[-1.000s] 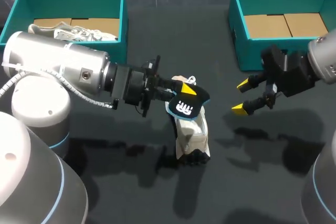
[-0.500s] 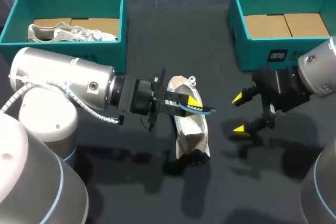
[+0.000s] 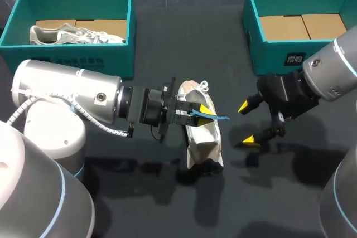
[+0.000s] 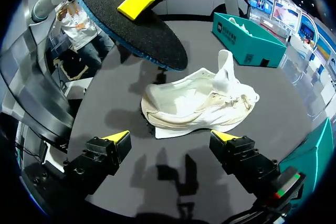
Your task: Take the shoe out of the shoebox, open the shoe tongue, remove and reinsert the insole, then place the shoe into the shoebox
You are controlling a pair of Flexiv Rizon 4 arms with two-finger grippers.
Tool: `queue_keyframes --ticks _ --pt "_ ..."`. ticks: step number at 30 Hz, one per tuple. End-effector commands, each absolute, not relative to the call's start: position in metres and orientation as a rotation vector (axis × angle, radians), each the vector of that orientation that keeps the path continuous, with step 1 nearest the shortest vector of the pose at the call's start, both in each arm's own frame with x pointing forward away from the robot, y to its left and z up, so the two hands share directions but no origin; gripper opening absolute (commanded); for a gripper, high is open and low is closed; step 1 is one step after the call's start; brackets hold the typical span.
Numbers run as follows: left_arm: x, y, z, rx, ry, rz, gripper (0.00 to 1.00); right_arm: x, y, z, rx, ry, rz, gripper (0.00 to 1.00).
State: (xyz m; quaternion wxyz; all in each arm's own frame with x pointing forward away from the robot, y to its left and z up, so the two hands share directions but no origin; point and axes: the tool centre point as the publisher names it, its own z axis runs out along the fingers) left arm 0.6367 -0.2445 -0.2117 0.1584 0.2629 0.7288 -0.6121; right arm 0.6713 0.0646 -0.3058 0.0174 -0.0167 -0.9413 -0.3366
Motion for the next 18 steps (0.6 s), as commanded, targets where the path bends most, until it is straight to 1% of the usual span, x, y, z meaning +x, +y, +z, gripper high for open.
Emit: queue_keyframes --ticks 1,18 --pt "0.633 -0.255 -0.221 0.715 2.071 -1.732 0.0 0.687 0.076 -0.323 -0.113 -2.922 -0.957 1.0" --pt "0.638 -0.247 -0.231 0.592 2.1 -1.72 0.0 0.691 0.091 -0.341 -0.112 -2.936 -0.904 1.0"
